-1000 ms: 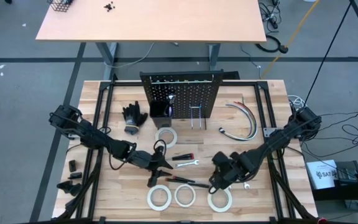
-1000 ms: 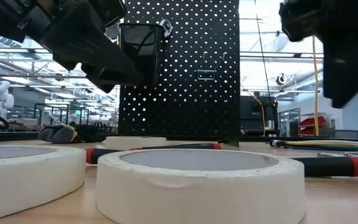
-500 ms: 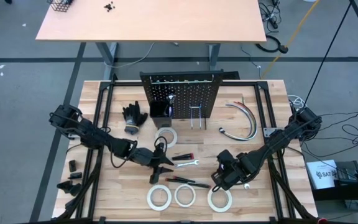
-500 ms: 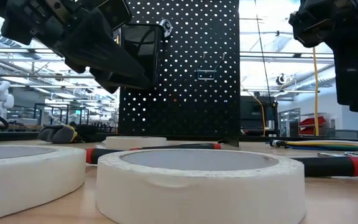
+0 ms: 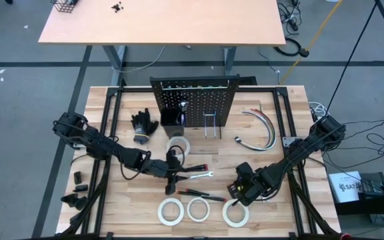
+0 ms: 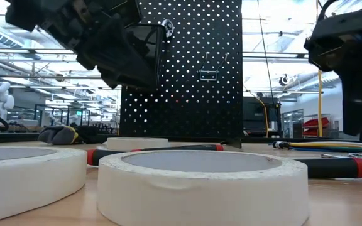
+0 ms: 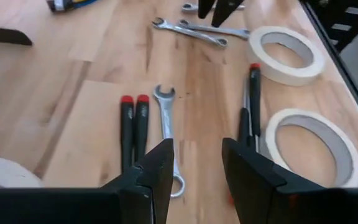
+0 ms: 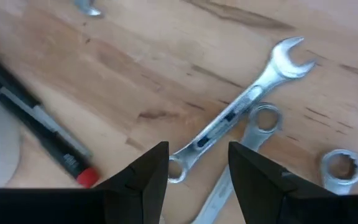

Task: Hang tools onto peg board
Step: Put the black nut driver into the black bin on the peg board

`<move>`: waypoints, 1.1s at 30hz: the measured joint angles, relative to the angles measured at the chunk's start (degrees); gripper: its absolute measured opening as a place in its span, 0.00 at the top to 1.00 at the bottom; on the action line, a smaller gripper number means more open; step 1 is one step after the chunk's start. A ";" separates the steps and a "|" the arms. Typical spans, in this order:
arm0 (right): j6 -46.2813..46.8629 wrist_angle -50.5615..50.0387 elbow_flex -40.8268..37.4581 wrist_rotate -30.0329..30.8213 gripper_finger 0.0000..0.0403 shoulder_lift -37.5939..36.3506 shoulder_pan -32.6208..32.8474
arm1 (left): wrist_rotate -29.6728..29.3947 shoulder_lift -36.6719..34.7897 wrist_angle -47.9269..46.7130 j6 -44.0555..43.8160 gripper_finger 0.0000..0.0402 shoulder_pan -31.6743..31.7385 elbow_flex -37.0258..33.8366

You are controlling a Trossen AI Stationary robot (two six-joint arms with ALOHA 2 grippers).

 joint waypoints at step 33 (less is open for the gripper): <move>9.61 1.88 -0.09 -0.88 0.60 3.17 -1.55 | -2.65 1.00 -5.37 -2.93 0.66 0.83 0.93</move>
